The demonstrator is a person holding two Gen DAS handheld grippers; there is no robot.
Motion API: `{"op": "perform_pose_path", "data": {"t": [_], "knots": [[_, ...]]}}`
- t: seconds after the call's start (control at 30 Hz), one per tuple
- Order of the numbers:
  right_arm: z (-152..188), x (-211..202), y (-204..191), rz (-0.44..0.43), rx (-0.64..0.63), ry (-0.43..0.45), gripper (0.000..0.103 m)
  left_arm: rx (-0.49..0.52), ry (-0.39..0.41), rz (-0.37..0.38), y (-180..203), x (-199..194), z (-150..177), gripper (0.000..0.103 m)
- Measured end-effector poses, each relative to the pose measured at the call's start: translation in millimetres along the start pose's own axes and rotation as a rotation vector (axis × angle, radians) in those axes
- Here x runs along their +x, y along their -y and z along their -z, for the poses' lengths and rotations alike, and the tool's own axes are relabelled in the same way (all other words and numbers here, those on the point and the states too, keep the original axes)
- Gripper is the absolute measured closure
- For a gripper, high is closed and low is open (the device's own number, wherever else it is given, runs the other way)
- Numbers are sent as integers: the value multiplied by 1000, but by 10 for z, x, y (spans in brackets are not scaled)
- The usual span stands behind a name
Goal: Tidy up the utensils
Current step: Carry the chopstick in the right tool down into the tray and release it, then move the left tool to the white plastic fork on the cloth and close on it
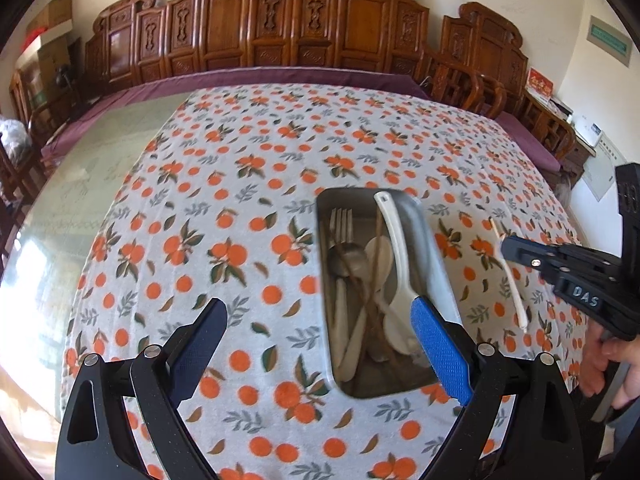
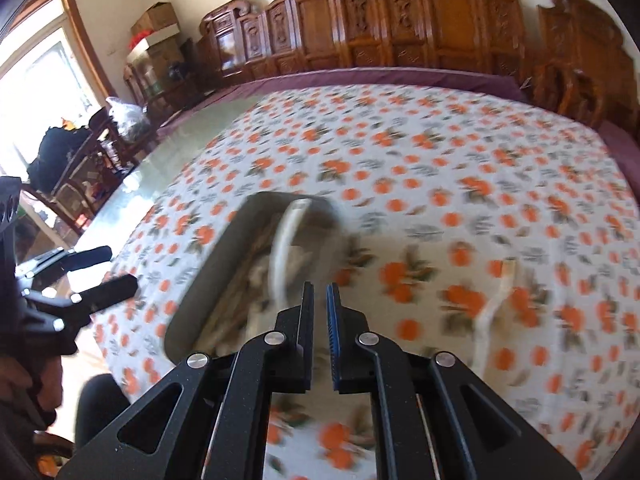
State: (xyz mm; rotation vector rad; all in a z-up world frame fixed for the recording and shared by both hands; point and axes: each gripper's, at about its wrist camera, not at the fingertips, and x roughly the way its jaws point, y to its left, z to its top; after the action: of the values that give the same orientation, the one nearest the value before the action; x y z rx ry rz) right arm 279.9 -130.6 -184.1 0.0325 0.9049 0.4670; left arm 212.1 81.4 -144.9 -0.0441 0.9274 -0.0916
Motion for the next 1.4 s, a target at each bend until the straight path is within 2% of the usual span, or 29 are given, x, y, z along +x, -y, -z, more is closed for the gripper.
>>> {"op": "perform_pose_path", "data": {"t": [0.1, 0.3, 0.5, 0.77, 1.0, 1.1, 1.2, 1.4], "knots": [[65, -182, 279, 51, 1, 20, 87, 17, 16, 10, 131, 1, -31, 14], [183, -355, 802, 137, 32, 27, 87, 39, 23, 62, 445, 79, -101, 14], [322, -249, 1058, 153, 72, -9, 87, 70, 27, 103, 741, 180, -130, 14], [519, 188, 1110, 129, 104, -101, 87, 104, 4, 118, 1003, 310, -153, 14], [552, 501, 1154, 119, 143, -172, 87, 119, -16, 117, 1099, 371, -121, 14], [534, 543, 1109, 147, 116, -176, 88, 124, -28, 117, 1134, 399, -103, 14], [518, 565, 1085, 200, 85, -191, 94, 131, -33, 118, 1178, 415, -96, 14], [559, 456, 1247, 215, 133, -197, 97, 149, -38, 128, 1307, 438, -93, 14]]}}
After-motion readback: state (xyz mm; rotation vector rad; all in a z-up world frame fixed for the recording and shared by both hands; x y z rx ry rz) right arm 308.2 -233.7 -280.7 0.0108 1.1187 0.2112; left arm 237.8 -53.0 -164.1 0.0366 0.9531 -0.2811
